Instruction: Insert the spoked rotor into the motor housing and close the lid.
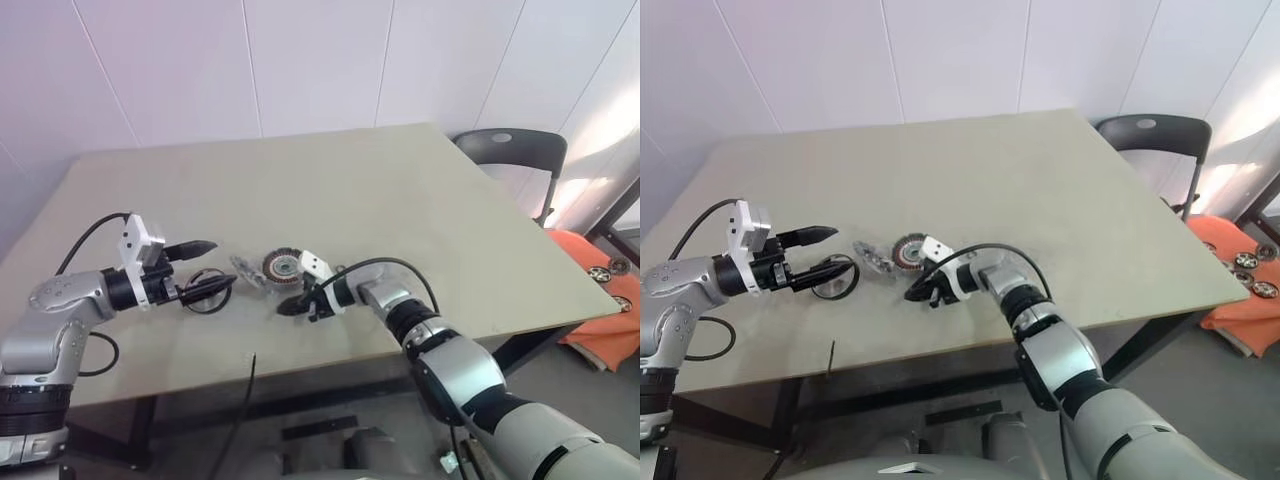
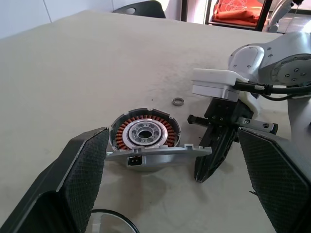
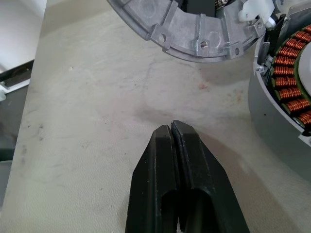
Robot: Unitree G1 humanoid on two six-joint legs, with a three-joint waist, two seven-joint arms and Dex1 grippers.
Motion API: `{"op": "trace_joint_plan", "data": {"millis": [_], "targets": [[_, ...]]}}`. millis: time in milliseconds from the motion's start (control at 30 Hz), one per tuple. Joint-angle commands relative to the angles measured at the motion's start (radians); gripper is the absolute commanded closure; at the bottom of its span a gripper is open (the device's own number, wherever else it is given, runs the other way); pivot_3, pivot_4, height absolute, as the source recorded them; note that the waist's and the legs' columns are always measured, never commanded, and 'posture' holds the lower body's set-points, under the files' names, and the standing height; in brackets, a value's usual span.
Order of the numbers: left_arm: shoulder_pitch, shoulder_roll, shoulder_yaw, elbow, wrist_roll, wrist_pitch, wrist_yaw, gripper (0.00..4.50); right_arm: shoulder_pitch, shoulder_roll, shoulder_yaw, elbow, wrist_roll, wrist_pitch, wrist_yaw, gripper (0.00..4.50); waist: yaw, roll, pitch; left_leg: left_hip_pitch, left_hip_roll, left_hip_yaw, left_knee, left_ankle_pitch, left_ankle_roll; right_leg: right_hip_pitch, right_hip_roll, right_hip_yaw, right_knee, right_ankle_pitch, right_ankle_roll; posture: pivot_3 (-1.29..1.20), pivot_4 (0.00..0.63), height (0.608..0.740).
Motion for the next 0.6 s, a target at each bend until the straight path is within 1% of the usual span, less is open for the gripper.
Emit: {"op": "trace_joint_plan", "data": {"millis": [33, 133, 200, 267, 467, 600], "targets": [[-0.002, -0.001, 0.03, -0.034, -0.016, -0.016, 0.009, 0.0, -0.045, 0.024, -0.046, -0.043, 0.047, 0.037, 0.029, 4.43, 0.0, 0.0, 0.0, 0.0, 0.0, 0.0, 0.0, 0.0, 0.0, 0.0, 0.0, 0.0, 0.0, 0.0, 0.0, 0.0, 0.0, 0.74], [0.0, -0.004, 0.029, -0.035, -0.017, -0.016, 0.012, 0.0, -0.087, 0.03, -0.112, -0.103, 0.13, 0.113, 0.089, 4.43, 0.0, 0.001, 0.0, 0.0, 0.0, 0.0, 0.0, 0.001, -0.001, 0.0, 0.0, 0.0, 0.0, 0.0, 0.0, 0.0, 0.0, 0.74], [-0.002, -0.007, 0.025, -0.03, -0.014, -0.02, 0.014, 0.0, -0.097, 0.03, -0.124, -0.128, 0.147, 0.131, 0.107, 4.43, 0.001, 0.001, 0.0, -0.001, 0.0, 0.0, 0.0, 0.001, -0.001, 0.0, 0.0, 0.0, 0.0, 0.0, 0.0, 0.0, 0.0, 0.74], [-0.004, -0.01, 0.021, -0.029, -0.012, -0.021, 0.015, 0.0, -0.092, 0.028, -0.116, -0.143, 0.141, 0.124, 0.112, 4.43, 0.001, 0.0, 0.0, -0.001, 0.0, 0.0, 0.0, 0.001, -0.001, 0.0, 0.0, 0.0, 0.0, 0.0, 0.0, 0.0, 0.0, 0.74], [-0.007, -0.016, 0.016, -0.036, -0.009, -0.02, 0.019, 0.0, -0.053, 0.025, -0.073, -0.111, 0.082, 0.055, 0.051, 4.43, 0.002, 0.0, 0.0, -0.002, 0.0, 0.0, 0.0, 0.0, -0.001, -0.001, -0.001, 0.0, -0.001, 0.0, 0.0, 0.0, 0.0, 0.74], [-0.002, -0.013, 0.021, -0.04, -0.011, -0.019, 0.022, 0.0, -0.043, 0.032, -0.075, -0.099, 0.076, 0.036, 0.025, 4.43, 0.002, 0.0, 0.0, -0.002, 0.0, 0.0, 0.0, 0.001, -0.001, -0.001, -0.001, 0.0, -0.001, 0.0, 0.0, 0.0, 0.0, 0.74]]}}
